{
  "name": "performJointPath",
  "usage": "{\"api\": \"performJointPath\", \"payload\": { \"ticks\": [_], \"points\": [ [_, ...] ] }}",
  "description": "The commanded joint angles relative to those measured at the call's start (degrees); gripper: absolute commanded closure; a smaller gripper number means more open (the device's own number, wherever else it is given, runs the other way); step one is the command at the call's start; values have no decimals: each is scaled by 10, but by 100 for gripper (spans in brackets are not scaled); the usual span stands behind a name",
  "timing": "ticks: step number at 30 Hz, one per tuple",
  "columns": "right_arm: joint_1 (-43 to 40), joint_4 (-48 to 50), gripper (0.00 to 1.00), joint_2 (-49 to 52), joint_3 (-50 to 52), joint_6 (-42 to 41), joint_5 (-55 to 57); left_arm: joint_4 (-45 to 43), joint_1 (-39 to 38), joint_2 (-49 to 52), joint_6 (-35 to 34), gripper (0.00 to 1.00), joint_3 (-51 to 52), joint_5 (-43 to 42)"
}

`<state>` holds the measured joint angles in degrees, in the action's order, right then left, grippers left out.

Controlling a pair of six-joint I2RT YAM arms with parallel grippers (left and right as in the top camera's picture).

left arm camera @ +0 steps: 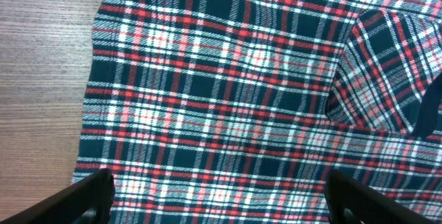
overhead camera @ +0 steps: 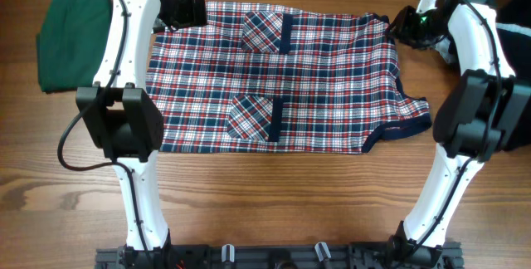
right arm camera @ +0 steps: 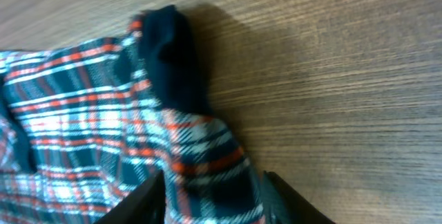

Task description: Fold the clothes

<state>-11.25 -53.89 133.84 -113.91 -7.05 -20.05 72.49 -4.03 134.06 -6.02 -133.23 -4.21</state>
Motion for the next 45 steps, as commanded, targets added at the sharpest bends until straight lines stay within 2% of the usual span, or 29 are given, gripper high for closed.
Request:
{"api": "performJointPath", "payload": {
  "ticks": [1, 3, 5, 8, 13, 26, 30, 33, 34, 35, 38, 41, 45],
  "points": [
    [16, 6, 61, 26, -1, -10, 30, 1, 0, 7, 13, 4, 2, 2],
    [23, 9, 65, 26, -1, -11, 38, 1, 0, 7, 13, 4, 2, 2],
    [32, 10, 81, 26, -1, -22, 51, 2, 0, 7, 13, 4, 2, 2],
    [40, 8, 95, 26, -1, -35, 53, 3, 0, 7, 13, 4, 2, 2],
    [63, 4, 95, 17, -2, -75, 92, 3, 0, 7, 13, 4, 2, 2],
    [224, -42, 95, 13, -2, -200, 360, 2, 0, 7, 13, 4, 2, 2],
    [248, -47, 95, 13, -2, -198, 386, 2, 0, 7, 13, 4, 2, 2],
    [257, -40, 59, 13, -2, -158, 389, 2, 0, 7, 13, 4, 2, 2],
    [259, -39, 42, 13, -2, -144, 389, 2, 0, 7, 13, 4, 2, 2],
    [261, -39, 32, 13, -2, -128, 389, 2, 0, 7, 13, 4, 2, 2],
    [262, -40, 29, 13, -2, -81, 380, 2, 0, 7, 13, 4, 2, 2],
    [259, -42, 26, 12, -2, -75, 373, 2, 0, 7, 13, 4, 2, 2],
    [244, -28, 24, 1, -2, -45, 289, 2, 0, 7, 13, 4, 2, 2]
  ]
}}
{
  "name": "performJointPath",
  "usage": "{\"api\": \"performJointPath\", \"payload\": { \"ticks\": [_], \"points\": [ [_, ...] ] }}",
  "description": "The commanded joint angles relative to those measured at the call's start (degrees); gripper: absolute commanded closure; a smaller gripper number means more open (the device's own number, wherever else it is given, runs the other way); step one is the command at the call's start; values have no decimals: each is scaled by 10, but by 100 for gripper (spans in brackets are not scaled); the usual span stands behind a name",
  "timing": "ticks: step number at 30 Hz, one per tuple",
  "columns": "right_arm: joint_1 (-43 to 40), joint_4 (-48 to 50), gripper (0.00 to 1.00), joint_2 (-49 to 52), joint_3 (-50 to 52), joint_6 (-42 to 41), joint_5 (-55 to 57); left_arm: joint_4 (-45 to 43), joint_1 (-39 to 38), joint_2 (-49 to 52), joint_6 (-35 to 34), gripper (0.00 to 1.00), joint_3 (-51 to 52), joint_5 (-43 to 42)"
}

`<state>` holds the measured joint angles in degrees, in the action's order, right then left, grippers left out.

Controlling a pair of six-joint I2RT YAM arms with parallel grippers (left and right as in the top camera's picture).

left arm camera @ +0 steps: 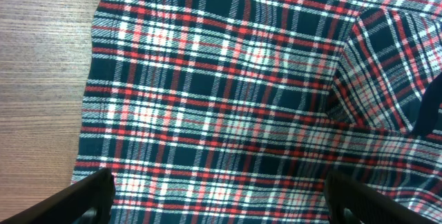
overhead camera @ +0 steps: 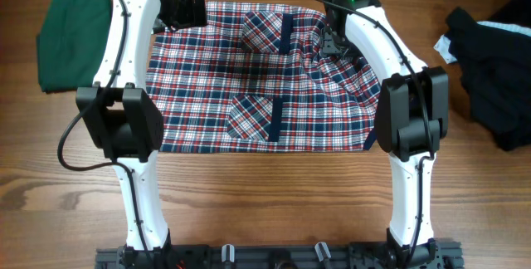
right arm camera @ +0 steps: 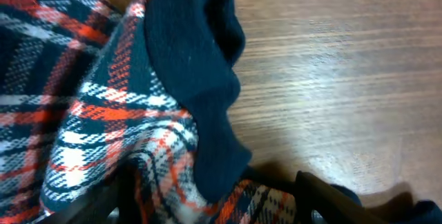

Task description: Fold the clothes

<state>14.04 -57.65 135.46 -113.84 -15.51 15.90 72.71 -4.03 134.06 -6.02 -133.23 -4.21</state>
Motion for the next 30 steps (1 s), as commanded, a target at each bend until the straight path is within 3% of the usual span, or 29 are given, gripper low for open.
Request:
{"api": "performJointPath", "payload": {
  "ticks": [1, 11, 20, 30],
  "points": [
    [-15, 15, 24, -20, -3, 48, -96, 0, 0, 7, 13, 4, 2, 2],
    [-116, 83, 22, -60, -3, 133, -358, -2, 0, 8, 13, 4, 2, 2],
    [-181, 82, 18, -47, -1, 147, -374, -11, 0, 10, 13, 4, 2, 2],
    [-193, 60, 22, 11, 0, 155, -508, -10, 0, 10, 13, 4, 2, 2]
  ]
}}
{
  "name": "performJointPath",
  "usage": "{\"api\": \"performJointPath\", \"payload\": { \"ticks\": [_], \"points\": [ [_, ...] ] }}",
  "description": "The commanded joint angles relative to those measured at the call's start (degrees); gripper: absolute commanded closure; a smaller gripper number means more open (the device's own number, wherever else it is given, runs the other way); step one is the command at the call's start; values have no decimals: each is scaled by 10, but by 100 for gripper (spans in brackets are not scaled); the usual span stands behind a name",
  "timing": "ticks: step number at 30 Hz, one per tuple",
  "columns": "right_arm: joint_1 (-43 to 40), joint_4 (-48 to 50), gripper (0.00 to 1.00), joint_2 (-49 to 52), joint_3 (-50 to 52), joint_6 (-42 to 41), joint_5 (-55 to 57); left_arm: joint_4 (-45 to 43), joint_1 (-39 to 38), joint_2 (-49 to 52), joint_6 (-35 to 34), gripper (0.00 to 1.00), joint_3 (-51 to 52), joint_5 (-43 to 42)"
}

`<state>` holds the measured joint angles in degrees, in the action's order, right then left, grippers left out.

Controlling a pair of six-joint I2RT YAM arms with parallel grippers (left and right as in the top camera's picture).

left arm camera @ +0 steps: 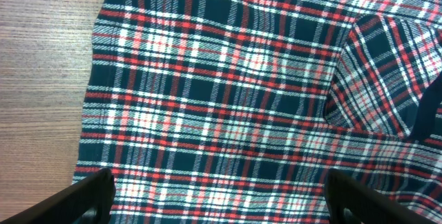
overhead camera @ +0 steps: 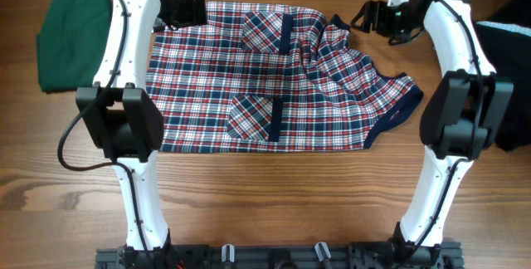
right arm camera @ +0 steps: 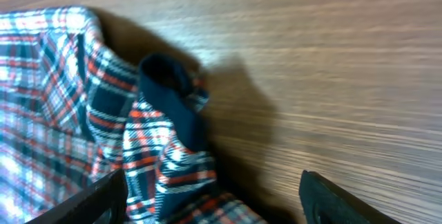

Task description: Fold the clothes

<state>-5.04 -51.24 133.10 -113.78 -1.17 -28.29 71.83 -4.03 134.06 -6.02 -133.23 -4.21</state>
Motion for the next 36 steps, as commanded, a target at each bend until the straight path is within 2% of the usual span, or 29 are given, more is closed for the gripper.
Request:
{"api": "performJointPath", "payload": {
  "ticks": [1, 16, 23, 28, 36],
  "points": [
    [-2, -5, 22, 43, -1, 11, -70, 0, -1, 10, 13, 4, 2, 2],
    [-32, 33, 34, 72, -2, -24, -61, 15, 0, 10, 13, 4, 2, 2],
    [-48, 9, 36, 52, -3, -9, 83, 15, 0, 10, 13, 4, 2, 2],
    [-34, -12, 36, 40, -3, -1, 143, 15, 0, 10, 13, 4, 2, 2],
    [32, -56, 35, 42, -2, 23, 136, 15, -1, 10, 13, 4, 2, 2]
  ]
}}
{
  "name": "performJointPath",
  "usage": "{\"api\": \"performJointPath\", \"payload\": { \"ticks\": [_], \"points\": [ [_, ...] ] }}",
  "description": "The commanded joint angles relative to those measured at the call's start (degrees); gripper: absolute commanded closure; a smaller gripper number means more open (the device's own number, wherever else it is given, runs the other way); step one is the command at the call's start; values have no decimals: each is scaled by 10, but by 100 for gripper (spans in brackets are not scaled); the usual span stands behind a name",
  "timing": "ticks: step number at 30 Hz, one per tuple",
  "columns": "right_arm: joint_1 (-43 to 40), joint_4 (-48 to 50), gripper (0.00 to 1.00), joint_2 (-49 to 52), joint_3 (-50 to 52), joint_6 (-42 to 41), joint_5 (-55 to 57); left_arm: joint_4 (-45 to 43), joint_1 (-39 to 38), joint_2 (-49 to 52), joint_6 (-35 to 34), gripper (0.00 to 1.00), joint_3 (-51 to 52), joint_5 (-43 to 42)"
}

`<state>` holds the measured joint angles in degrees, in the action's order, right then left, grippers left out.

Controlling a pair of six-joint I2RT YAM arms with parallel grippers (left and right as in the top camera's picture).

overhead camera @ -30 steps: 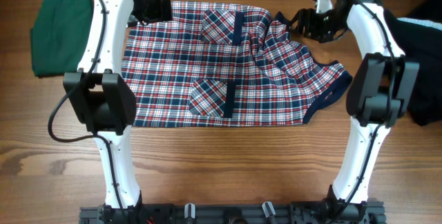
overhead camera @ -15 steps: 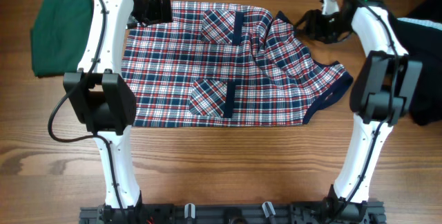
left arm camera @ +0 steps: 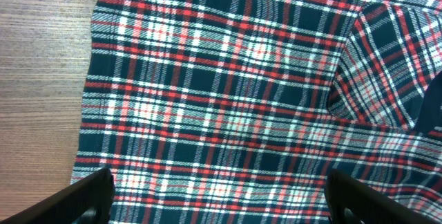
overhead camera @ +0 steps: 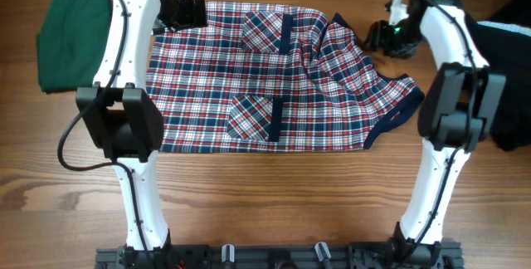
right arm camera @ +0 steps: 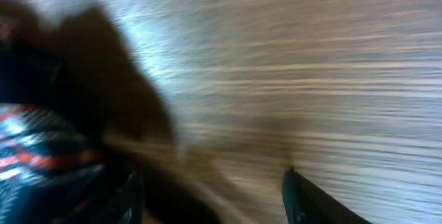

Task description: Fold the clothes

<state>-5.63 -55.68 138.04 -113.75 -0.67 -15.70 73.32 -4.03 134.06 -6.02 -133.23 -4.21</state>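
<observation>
A red, white and navy plaid garment (overhead camera: 274, 78) with two pockets lies spread on the wooden table, its right part rumpled and its navy-trimmed corner (overhead camera: 340, 22) thrown inward. My left gripper (overhead camera: 189, 10) hovers open over the garment's back left area; the plaid (left arm camera: 228, 92) fills the left wrist view, with its fingers (left arm camera: 90, 196) wide apart. Just right of the rumpled corner, my right gripper (overhead camera: 383, 38) is open. The blurred right wrist view shows bare wood between its fingers (right arm camera: 304, 196) and cloth (right arm camera: 34, 148) at the left.
A folded green cloth (overhead camera: 70, 36) lies at the back left. A heap of dark clothes (overhead camera: 506, 45) sits at the right edge. Bare wooden table (overhead camera: 265, 211) stretches along the front of the garment.
My right gripper has moved a little right and toward the front, lower beside the garment's rumpled right edge; its view is now blurred. Garment and left gripper are unchanged.
First my right gripper was shut on the flat garment's back right corner. Then it held that corner over the middle near the back pocket. Then it was open at the back right, the corner lying rumpled inward. The left gripper stayed open over the back left.
</observation>
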Motion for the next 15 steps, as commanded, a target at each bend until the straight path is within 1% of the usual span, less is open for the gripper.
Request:
{"api": "performJointPath", "payload": {
  "ticks": [1, 6, 10, 15],
  "points": [
    [46, -15, 35, -7, -2, 20, 4, 0, -1, 10, 13, 4, 2, 2],
    [81, -20, 32, -7, -2, 20, -4, 0, -1, 10, 13, 4, 2, 2],
    [83, -21, 32, -8, -2, 20, -38, 0, -1, 10, 13, 3, 2, 2],
    [84, -24, 33, -8, -2, 22, -43, 0, -1, 10, 13, 3, 2, 2]
  ]
}}
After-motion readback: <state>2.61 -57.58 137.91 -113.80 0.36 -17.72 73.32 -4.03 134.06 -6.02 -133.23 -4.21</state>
